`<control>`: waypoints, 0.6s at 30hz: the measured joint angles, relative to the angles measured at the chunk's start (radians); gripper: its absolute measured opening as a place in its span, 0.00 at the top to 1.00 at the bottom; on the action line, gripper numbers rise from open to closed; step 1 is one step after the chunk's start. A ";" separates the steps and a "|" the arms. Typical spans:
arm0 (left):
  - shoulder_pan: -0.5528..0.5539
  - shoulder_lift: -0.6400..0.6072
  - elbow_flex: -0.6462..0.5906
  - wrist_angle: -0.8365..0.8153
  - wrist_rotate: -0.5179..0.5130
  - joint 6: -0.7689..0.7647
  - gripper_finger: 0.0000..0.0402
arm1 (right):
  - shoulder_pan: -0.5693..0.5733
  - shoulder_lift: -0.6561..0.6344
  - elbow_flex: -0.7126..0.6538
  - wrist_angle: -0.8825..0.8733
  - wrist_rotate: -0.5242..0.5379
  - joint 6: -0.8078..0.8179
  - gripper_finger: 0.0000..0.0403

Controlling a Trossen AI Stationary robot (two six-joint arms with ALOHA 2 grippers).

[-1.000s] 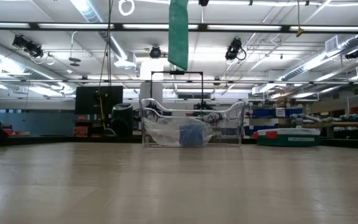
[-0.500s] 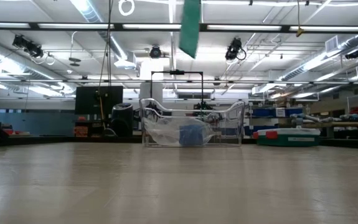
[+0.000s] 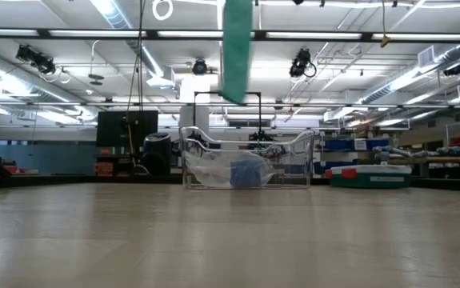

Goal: Roll bandage
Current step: Roll the sky blue bandage

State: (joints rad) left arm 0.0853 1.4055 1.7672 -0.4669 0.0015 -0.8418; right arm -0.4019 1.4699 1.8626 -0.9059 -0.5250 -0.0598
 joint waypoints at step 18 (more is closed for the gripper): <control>0.001 0.000 0.000 0.005 0.055 -0.125 0.95 | 0.232 -0.065 0.000 0.361 0.296 -0.126 0.45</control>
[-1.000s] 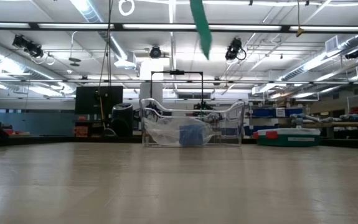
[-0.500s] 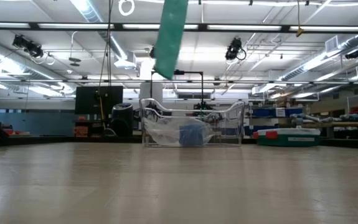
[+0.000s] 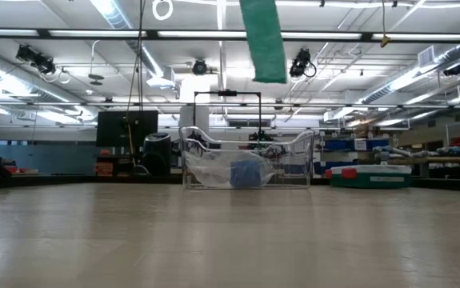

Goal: Roll bandage
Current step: Roll the sky blue bandage

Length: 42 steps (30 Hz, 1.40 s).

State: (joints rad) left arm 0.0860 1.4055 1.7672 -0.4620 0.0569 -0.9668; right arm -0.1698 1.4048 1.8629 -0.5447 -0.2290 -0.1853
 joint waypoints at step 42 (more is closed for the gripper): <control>0.000 0.001 0.000 0.003 -0.038 -0.174 0.95 | 0.052 0.082 0.000 0.134 0.064 -0.238 0.77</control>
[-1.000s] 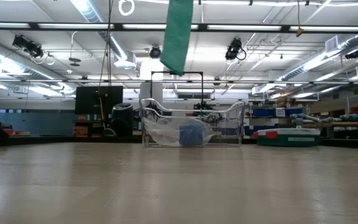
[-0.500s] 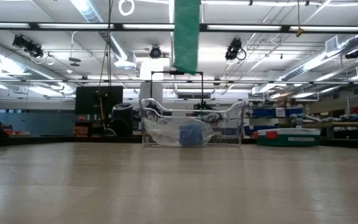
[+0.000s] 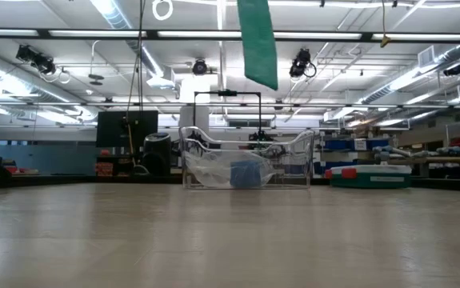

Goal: Roll bandage
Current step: Roll the sky blue bandage

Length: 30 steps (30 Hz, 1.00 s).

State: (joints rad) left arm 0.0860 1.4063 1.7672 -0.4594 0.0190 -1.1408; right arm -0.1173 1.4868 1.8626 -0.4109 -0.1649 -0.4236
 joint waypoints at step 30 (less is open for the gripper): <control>0.095 -0.018 0.000 0.200 0.184 0.279 0.62 | -0.021 -0.090 0.000 0.029 -0.024 0.172 1.00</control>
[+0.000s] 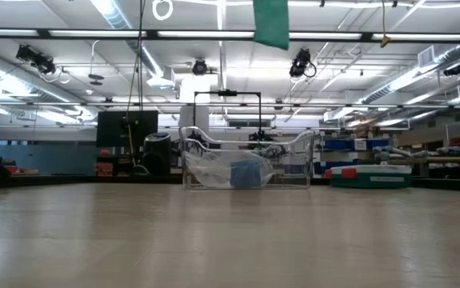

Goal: Roll bandage
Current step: Roll the sky blue bandage

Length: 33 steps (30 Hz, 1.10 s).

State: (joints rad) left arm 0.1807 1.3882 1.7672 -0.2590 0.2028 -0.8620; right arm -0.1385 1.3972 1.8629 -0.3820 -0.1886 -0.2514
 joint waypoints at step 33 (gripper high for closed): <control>-0.315 0.020 0.188 -0.277 -0.579 0.671 0.62 | -0.213 0.075 0.099 0.079 -0.351 0.583 1.00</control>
State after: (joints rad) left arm -0.1345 1.4080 1.9549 -0.5364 -0.3763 -0.1915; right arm -0.3511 1.4724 1.9614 -0.3027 -0.5400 0.3321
